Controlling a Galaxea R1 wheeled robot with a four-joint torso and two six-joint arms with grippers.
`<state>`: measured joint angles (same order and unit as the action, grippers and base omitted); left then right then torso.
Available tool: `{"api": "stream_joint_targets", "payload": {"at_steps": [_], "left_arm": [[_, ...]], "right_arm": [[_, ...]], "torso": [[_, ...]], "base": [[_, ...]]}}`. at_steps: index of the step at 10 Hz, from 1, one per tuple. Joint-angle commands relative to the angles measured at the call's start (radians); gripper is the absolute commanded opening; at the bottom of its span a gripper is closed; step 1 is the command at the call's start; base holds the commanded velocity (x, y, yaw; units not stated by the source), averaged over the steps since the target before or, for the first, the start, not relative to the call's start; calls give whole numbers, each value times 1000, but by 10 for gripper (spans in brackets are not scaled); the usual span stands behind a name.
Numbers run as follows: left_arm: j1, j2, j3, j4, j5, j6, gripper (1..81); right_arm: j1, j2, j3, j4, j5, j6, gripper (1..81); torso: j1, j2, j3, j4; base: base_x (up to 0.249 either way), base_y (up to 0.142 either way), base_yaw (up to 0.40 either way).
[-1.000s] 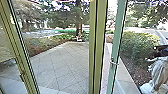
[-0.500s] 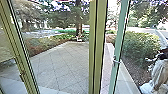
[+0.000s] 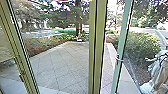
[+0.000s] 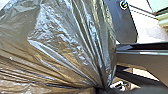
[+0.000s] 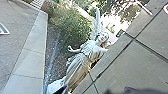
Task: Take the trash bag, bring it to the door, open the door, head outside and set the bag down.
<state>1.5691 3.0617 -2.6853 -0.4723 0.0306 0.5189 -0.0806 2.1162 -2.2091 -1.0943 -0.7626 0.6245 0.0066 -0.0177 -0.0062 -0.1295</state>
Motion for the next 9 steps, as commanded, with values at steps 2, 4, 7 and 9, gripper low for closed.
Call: {"api": "stream_joint_targets", "payload": {"at_steps": [2,4,7,9], "left_arm": [[-39,10,7,-8,80,0,10],[-39,6,7,-8,80,1,10],[-39,11,7,-8,80,0,10],[-39,13,7,-8,80,1,10]], "right_arm": [[126,23,-18,129,-49,3,811],[87,32,-64,123,-43,3,811],[49,34,-103,140,-43,-38,811],[-28,34,-13,373,-119,-106,811]], "torso": [[0,0,0,0],[0,0,0,0],[0,0,0,0],[1,0,0,0]], "base": [[0,0,0],[0,0,0],[0,0,0],[0,0,0]]}}
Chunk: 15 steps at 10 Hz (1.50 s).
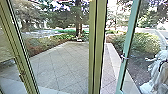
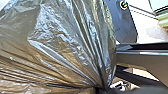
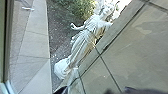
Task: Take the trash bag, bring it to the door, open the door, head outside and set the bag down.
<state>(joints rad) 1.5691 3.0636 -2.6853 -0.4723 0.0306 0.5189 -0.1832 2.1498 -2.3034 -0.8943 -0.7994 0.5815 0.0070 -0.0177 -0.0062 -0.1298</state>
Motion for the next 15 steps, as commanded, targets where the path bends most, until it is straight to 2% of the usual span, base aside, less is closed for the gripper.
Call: {"api": "stream_joint_targets", "payload": {"at_steps": [1,3,5,7,9,11,12,15], "left_arm": [[-39,12,7,-6,80,1,10],[-39,14,7,-6,80,1,10],[-39,17,7,-2,80,3,10],[-40,15,7,3,80,4,10],[-44,14,7,6,78,6,10],[-50,11,7,4,78,7,10],[-53,8,7,6,78,7,10],[-62,6,7,6,78,7,10]], "right_arm": [[41,0,133,294,-123,-91,811],[-46,-9,281,524,-159,-92,811],[-179,12,375,705,-153,-91,811],[-324,31,475,716,-109,-84,811],[-488,26,549,709,51,-92,811],[-623,41,569,716,147,-91,811],[-686,64,570,718,158,-92,811],[-865,141,552,707,305,-97,811]], "torso": [[0,0,0,0],[0,0,0,0],[0,0,0,0],[0,0,0,0],[0,0,0,0],[0,0,0,0],[0,0,0,0],[0,0,0,0]], "base": [[0,0,0],[0,0,0],[0,0,0],[0,0,0],[0,0,0],[0,0,0],[0,0,0],[0,0,0]]}}
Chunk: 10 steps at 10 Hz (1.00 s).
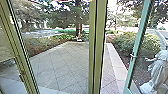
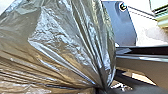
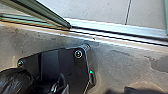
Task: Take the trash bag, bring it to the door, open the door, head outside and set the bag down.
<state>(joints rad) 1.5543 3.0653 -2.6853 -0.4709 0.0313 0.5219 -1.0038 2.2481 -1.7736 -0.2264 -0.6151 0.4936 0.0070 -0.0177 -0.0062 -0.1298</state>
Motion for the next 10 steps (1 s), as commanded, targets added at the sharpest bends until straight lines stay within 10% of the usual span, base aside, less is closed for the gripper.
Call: {"api": "stream_joint_targets", "payload": {"at_steps": [1,4,10], "left_arm": [[-49,3,7,5,78,6,10],[-56,6,7,6,78,9,10],[-69,6,7,9,78,9,10]], "right_arm": [[-80,75,-10,41,143,-7,811],[-160,162,-90,50,147,-21,811],[-304,388,-384,33,268,-251,811]], "torso": [[0,0,0,0],[0,0,0,0],[0,0,2,0]], "base": [[0,0,0],[0,0,0],[0,0,0]]}}
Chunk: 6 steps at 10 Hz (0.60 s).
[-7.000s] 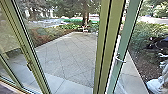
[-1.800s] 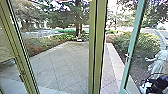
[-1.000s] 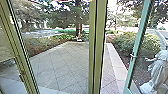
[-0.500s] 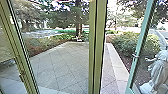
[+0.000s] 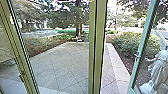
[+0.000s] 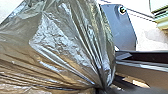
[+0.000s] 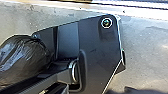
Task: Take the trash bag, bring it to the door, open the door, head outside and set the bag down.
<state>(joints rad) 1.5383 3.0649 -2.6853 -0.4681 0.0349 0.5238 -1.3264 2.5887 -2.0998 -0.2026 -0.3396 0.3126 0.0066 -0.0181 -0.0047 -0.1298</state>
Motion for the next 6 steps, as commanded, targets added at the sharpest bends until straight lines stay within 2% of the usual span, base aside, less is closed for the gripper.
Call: {"api": "stream_joint_targets", "payload": {"at_steps": [1,3,4,6], "left_arm": [[-54,8,7,6,76,8,10],[-57,6,7,6,74,8,10],[-60,5,7,5,74,8,10],[-68,2,7,5,74,8,10]], "right_arm": [[-3,87,-107,6,8,-72,811],[-63,167,-238,0,145,-81,811],[-81,202,-295,-3,183,-84,811],[-107,270,-384,-52,191,-107,811]], "torso": [[0,0,0,0],[0,0,0,0],[0,0,0,0],[0,0,0,0]], "base": [[0,0,0],[0,0,0],[0,0,0],[0,0,0]]}}
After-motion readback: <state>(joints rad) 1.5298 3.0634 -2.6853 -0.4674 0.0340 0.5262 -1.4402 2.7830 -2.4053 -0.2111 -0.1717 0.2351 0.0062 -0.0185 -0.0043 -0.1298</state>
